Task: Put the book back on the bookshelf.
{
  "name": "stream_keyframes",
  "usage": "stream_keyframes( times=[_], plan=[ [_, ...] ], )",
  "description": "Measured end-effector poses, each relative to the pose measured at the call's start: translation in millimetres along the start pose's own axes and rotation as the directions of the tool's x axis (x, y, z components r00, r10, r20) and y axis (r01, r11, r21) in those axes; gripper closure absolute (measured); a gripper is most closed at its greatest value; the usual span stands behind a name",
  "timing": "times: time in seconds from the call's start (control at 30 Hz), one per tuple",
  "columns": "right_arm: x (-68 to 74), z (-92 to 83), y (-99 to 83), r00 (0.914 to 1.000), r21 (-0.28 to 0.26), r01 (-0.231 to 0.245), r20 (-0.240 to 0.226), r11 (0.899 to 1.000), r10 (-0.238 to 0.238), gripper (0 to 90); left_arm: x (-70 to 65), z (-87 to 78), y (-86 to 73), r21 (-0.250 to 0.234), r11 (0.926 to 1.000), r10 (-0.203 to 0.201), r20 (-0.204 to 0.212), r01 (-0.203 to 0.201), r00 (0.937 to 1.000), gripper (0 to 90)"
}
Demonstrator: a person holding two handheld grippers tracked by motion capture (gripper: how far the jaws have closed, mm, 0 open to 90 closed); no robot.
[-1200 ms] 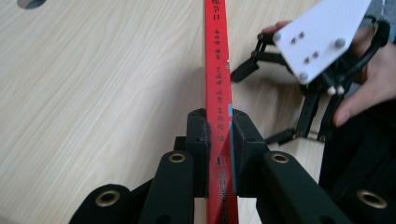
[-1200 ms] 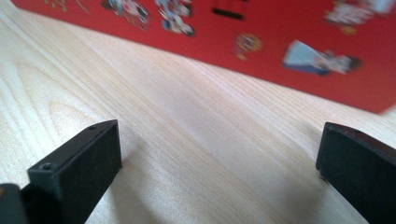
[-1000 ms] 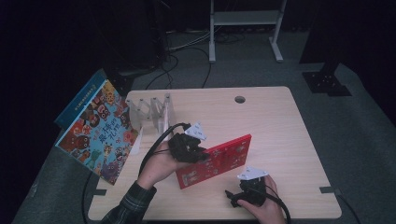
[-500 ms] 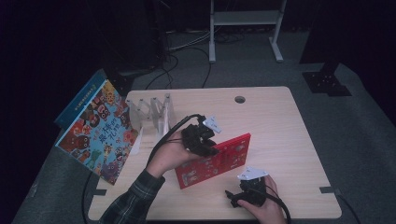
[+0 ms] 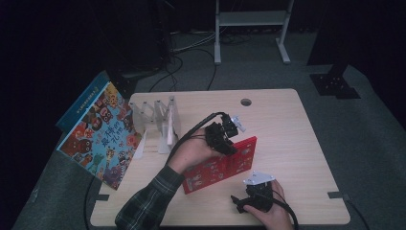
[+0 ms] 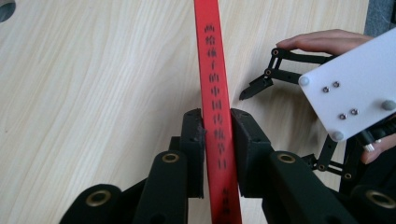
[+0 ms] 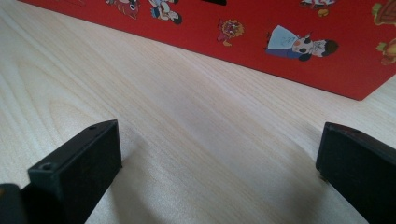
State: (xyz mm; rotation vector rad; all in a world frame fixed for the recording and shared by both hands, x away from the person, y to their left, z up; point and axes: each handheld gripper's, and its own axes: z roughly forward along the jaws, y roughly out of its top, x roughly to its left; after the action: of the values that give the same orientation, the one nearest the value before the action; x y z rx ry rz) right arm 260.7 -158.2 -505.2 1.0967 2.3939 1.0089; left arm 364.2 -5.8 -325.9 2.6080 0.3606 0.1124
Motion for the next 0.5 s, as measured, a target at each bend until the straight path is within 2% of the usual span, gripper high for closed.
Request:
stream_keyframes(
  times=[0.13,0.2,0.27,0.33,0.5],
  plan=[
    [-0.1,0.0,0.0,1.0000,-0.001,0.001,0.000,1.000,-0.001,0.0,-1.1,0.2,1.4,0.010,0.9999,0.000,0.002,0.000,1.0000,77.1],
    [0.0,0.0,0.0,1.0000,0.000,0.001,0.000,1.000,-0.001,0.0,-0.9,-0.5,1.6,0.017,0.9995,-0.025,0.012,0.025,0.9996,78.5],
    [0.0,0.0,0.0,1.0000,0.001,0.000,-0.001,1.000,0.000,0.0,-1.2,-0.7,1.6,0.019,0.9996,-0.020,0.012,0.020,0.9997,79.3],
    [0.0,0.0,0.0,1.0000,0.001,0.000,-0.001,1.000,0.000,0.0,-2.4,-2.0,1.4,0.030,0.9993,-0.021,-0.011,0.021,0.9997,79.3],
    [0.0,0.1,0.0,1.0000,0.000,-0.001,0.001,1.000,0.001,0.0,0.9,-12.1,-3.4,0.002,0.9992,-0.041,-0.019,0.041,0.9990,79.4]
  ],
)
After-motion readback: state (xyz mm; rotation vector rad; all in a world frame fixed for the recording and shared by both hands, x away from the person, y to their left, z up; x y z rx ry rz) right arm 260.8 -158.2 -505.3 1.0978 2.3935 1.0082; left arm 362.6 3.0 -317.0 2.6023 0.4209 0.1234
